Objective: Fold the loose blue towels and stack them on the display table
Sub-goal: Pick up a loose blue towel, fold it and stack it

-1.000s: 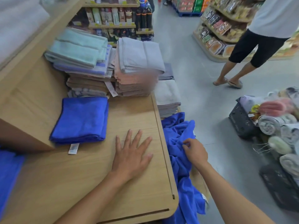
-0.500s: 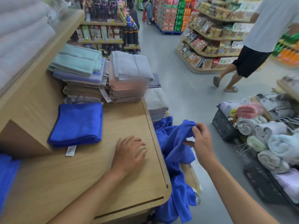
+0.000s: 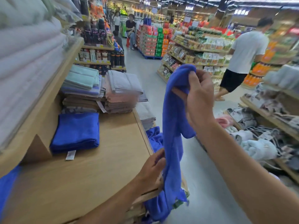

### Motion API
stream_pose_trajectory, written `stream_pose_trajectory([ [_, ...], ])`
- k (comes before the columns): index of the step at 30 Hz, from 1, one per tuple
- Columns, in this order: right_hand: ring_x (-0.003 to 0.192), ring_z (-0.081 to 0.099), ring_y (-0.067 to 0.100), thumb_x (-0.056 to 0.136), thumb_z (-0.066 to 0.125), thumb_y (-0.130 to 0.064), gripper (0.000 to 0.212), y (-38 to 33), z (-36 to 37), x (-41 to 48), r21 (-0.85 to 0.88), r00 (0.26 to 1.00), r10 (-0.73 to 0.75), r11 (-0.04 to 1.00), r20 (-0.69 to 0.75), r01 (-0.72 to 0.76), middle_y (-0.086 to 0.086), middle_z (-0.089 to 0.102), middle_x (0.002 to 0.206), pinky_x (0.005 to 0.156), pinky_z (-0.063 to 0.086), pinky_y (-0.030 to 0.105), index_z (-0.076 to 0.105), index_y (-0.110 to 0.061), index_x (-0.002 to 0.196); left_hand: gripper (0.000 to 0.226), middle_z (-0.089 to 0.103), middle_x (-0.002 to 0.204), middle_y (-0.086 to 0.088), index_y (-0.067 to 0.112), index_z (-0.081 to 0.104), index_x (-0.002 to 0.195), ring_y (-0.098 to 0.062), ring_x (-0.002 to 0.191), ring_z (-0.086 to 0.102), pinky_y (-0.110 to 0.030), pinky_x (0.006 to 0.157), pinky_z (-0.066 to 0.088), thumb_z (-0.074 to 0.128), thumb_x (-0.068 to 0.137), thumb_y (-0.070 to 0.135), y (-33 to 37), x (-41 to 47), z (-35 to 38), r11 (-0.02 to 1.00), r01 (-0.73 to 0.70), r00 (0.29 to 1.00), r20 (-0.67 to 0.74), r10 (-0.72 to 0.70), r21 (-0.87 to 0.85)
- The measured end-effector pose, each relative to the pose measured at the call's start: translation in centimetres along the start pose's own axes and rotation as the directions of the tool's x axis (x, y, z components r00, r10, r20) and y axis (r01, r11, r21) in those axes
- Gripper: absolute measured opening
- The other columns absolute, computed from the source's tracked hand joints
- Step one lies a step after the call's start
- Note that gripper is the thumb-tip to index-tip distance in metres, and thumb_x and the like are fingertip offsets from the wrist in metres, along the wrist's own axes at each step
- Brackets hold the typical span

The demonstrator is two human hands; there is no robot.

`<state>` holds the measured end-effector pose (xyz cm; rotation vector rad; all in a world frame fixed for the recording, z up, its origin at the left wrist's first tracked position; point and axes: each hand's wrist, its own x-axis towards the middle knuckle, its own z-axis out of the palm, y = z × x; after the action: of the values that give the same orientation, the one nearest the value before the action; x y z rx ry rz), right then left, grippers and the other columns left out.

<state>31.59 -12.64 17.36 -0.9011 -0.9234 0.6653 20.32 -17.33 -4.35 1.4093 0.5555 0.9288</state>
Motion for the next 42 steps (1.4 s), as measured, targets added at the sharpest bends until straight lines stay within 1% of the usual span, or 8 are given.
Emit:
stream_pose_trajectory([
  [2,0.108,0.064,0.018,0.105,0.051,-0.016,0.006,-0.8,2.2,0.8,-0.019,0.998,-0.061,0.998,0.031,0.062,0.008,0.059,0.115,0.073,0.063,0.036,0.057,-0.017,0.105,0.074,0.065,0.116,0.003,0.016,0.054,0.133,-0.011,0.102,0.061,-0.029,0.089,0.05,0.075,0.079,0.061,0.7,-0.9,-0.1,0.999,-0.015,1.0,-0.026,0.014,-0.052],
  [8,0.089,0.066,-0.001,0.102,0.054,-0.017,0.004,4.2,9.9,3.1,-0.231,0.973,-0.124,0.958,0.193,0.168,-0.011,0.062,0.097,0.079,0.063,0.038,0.057,-0.019,0.103,0.022,0.077,0.097,0.003,0.021,0.071,0.104,-0.017,0.095,0.072,-0.029,0.081,0.058,0.061,0.094,0.038,2.0,-2.9,-2.9,0.969,0.15,0.866,-0.447,-0.225,-0.196],
  [14,0.106,0.065,0.024,0.097,0.062,-0.011,0.025,15.1,10.4,0.5,-0.775,0.724,0.418,0.579,0.548,0.252,0.008,0.068,0.118,0.088,0.049,0.029,0.065,-0.005,0.122,0.031,0.073,0.114,-0.023,-0.004,0.062,0.128,-0.038,0.108,0.069,-0.052,0.1,0.053,0.056,0.099,0.006,-0.6,-9.7,-10.5,0.738,0.37,0.575,-0.485,-0.659,-0.564],
  [20,0.067,0.062,0.007,0.095,0.068,-0.019,0.007,18.0,2.8,-11.1,-0.673,0.472,0.5,0.659,0.726,0.335,-0.015,0.064,0.082,0.068,0.054,0.035,0.07,-0.021,0.101,0.037,0.073,0.117,-0.019,0.006,0.062,0.127,-0.035,0.101,0.073,-0.047,0.084,0.061,0.053,0.094,-0.008,-1.5,-13.2,-12.5,0.71,0.455,0.653,-0.34,-0.676,-0.537],
  [26,0.095,0.052,0.0,0.078,0.068,-0.074,0.048,19.1,-5.8,-20.3,-0.478,0.287,0.392,0.591,0.874,0.649,-0.023,0.051,0.105,0.079,0.044,0.022,0.053,-0.04,0.107,0.046,0.074,0.097,-0.023,0.002,0.061,0.117,-0.034,0.077,0.072,-0.044,0.065,0.062,0.033,0.088,-0.019,-1.7,-13.1,-12.6,0.674,0.399,0.643,-0.335,-0.689,-0.621],
  [31,0.114,0.056,0.016,0.065,0.072,-0.05,0.062,23.3,-7.5,-24.7,-0.487,0.407,0.277,0.367,0.871,0.793,-0.012,0.05,0.124,0.087,0.04,0.029,0.052,-0.031,0.121,0.065,0.071,0.107,-0.031,-0.006,0.062,0.114,-0.044,0.087,0.073,-0.049,0.063,0.062,0.012,0.076,-0.023,-2.1,-13.1,-12.9,0.546,0.241,0.683,-0.26,-0.682,-0.802],
  [36,0.107,0.055,0.011,0.08,0.067,-0.035,0.033,24.3,-7.3,-24.7,-0.547,0.531,0.165,0.412,0.831,0.729,-0.016,0.056,0.114,0.086,0.032,0.022,0.056,-0.032,0.111,0.066,0.072,0.104,-0.032,-0.007,0.073,0.095,-0.046,0.087,0.073,-0.05,0.063,0.061,0.013,0.074,-0.023,-2.6,-13.3,-12.6,0.507,0.177,0.686,-0.264,-0.678,-0.843],
  [42,0.052,0.036,0.005,0.094,0.051,-0.048,0.038,22.8,-6.3,-22.8,-0.618,0.851,0.365,0.784,0.378,-0.062,-0.011,0.042,0.054,0.049,0.031,0.026,0.047,-0.017,0.073,0.034,0.069,0.106,-0.008,0.016,0.049,0.122,-0.026,0.067,0.073,-0.036,0.054,0.057,0.067,0.093,0.018,-2.3,-11.0,-13.1,0.758,0.554,0.525,-0.562,-0.639,-0.344],
])
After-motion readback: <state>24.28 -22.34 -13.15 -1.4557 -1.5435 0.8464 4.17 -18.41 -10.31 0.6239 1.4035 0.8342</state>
